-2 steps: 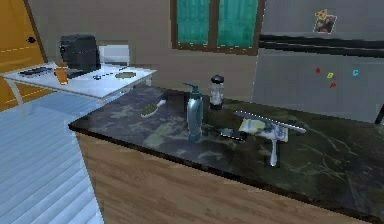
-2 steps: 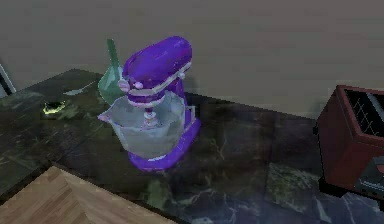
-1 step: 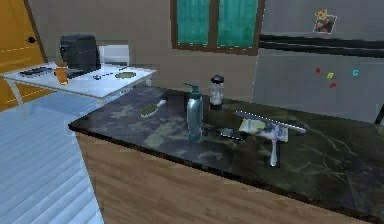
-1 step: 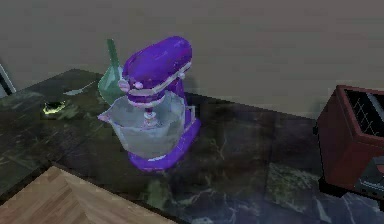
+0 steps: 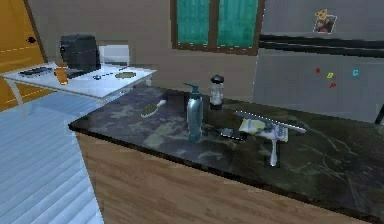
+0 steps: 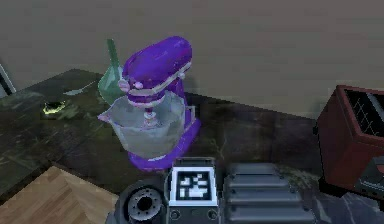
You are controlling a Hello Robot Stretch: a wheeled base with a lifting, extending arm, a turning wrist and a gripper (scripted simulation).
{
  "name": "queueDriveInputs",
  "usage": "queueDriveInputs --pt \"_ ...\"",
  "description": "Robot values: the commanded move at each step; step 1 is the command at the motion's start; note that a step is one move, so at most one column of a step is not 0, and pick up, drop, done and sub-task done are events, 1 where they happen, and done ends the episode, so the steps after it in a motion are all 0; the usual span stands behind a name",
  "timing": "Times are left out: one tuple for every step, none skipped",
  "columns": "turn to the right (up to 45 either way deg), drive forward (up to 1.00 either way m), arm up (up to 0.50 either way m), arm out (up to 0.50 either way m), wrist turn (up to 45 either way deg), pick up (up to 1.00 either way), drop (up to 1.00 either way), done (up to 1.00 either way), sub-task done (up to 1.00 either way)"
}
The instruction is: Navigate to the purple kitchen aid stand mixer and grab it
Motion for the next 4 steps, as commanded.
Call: queueDriveInputs --pt "0.0 0.00 0.00 0.12 0.0 0.00 0.00 0.00 0.00" --pt "0.0 0.00 0.00 0.00 45.0 0.00 0.00 0.00 0.00" --pt "0.0 0.00 0.00 0.00 45.0 0.00 0.00 0.00 0.00" --pt "0.0 0.00 0.00 0.00 45.0 0.00 0.00 0.00 0.00"
